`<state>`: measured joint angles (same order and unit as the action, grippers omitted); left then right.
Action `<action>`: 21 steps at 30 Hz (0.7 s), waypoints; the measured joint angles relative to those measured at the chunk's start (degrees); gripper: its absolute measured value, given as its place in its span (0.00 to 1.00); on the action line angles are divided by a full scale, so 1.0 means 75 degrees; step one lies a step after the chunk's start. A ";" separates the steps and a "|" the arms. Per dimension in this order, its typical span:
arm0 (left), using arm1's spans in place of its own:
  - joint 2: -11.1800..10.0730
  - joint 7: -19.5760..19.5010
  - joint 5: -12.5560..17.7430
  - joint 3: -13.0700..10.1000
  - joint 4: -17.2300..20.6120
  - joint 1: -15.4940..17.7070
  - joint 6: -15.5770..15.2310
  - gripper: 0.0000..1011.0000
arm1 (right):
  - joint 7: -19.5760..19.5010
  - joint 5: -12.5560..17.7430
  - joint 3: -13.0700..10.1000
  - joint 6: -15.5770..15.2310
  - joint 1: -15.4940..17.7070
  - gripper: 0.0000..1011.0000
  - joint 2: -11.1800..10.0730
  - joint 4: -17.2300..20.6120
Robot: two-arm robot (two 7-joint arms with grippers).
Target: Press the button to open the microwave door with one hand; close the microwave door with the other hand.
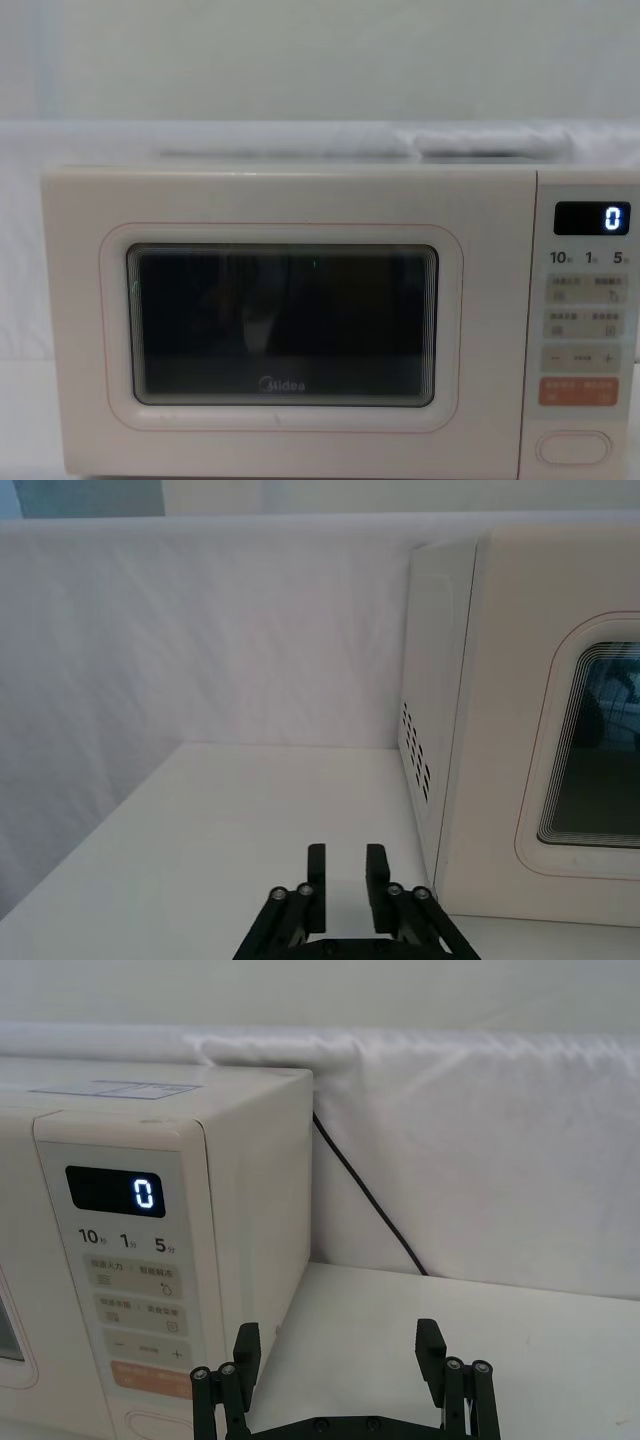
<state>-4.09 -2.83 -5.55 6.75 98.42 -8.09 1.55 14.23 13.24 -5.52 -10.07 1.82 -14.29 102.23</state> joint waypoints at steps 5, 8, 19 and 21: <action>0.0000 0.0000 -0.0001 0.0000 0.0000 0.0000 0.0003 0.39 | 0.0000 0.0000 0.0000 0.0000 0.0000 0.99 0.0000 0.0000; 0.0000 0.0000 -0.0001 0.0000 0.0000 0.0000 0.0003 0.48 | 0.0000 0.0000 0.0000 0.0000 0.0000 0.99 0.0000 0.0000; 0.0000 0.0000 -0.0001 0.0000 0.0000 0.0000 0.0003 0.84 | 0.0000 0.0000 0.0000 0.0000 0.0000 0.99 0.0000 0.0000; 0.0000 0.0000 0.0000 0.0000 -0.0001 0.0000 0.0003 0.91 | 0.0000 0.0000 0.0000 0.0000 0.0000 0.99 0.0001 0.0000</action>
<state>-4.09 -2.83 -5.55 6.75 98.42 -8.09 1.58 14.23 13.23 -5.52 -10.07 1.81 -14.28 102.23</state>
